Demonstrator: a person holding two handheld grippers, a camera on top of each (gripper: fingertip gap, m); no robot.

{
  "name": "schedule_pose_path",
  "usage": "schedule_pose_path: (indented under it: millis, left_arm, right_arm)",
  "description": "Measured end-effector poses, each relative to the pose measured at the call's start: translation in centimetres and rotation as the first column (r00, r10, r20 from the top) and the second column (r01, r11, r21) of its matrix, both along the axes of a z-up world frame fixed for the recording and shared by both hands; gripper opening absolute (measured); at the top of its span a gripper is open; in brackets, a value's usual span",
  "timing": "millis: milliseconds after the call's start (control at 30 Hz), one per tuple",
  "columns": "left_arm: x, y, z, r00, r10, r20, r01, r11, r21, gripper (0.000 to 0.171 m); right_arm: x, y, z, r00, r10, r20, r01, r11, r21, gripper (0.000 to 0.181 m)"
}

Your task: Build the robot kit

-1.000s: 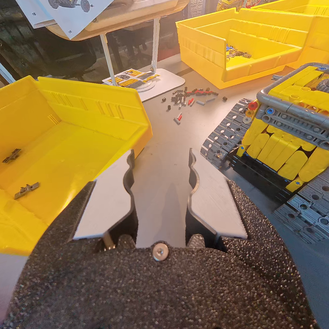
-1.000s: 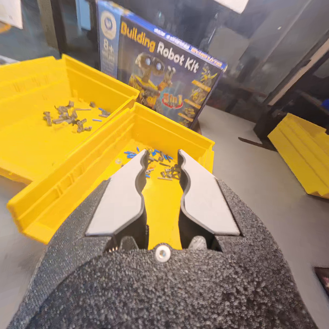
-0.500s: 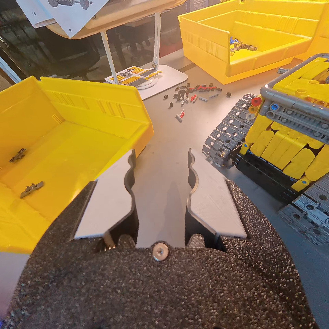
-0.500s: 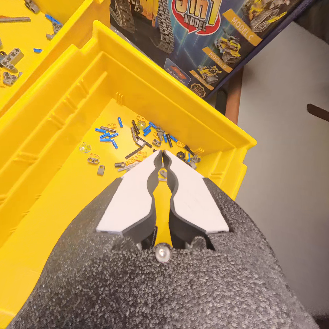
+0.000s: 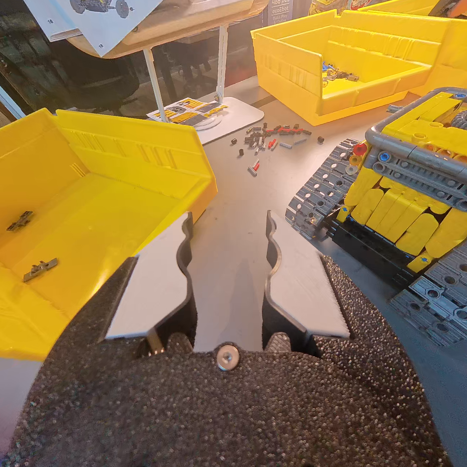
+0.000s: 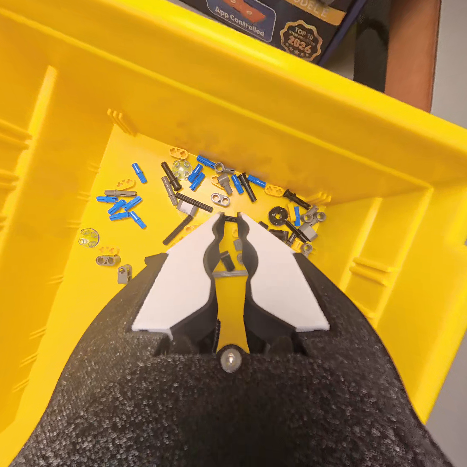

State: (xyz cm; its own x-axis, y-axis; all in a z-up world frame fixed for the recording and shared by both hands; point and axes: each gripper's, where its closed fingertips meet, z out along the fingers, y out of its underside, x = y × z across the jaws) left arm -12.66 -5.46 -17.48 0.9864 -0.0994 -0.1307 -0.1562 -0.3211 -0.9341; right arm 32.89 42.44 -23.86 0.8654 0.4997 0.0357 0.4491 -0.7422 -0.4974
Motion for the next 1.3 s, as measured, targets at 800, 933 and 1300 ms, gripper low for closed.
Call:
schedule_pose_path:
  millis: [800, 933, 1300]
  left_arm:
    - [0.1, -0.1, 0.2, 1.0, -0.01, 0.018, 0.01, 1.0, 0.008, 0.057]
    - [0.1, -0.1, 0.1, 1.0, -0.011, 0.02, 0.011, 1.0, 0.005, 0.057]
    - [0.2, 0.0, 0.0, 1.0, -0.02, 0.022, 0.02, 1.0, -0.001, 0.057]
  right_arm:
    - [-3.7, -3.1, 0.9, 0.98, 0.196, -0.033, -0.197, 0.98, -0.038, 0.012]
    - [-3.8, -3.7, 0.0, 0.984, 0.177, -0.01, -0.177, 0.981, -0.082, 0.012]
    - [-4.5, -2.7, 1.2, 0.977, 0.21, -0.028, -0.209, 0.977, 0.033, 0.016]
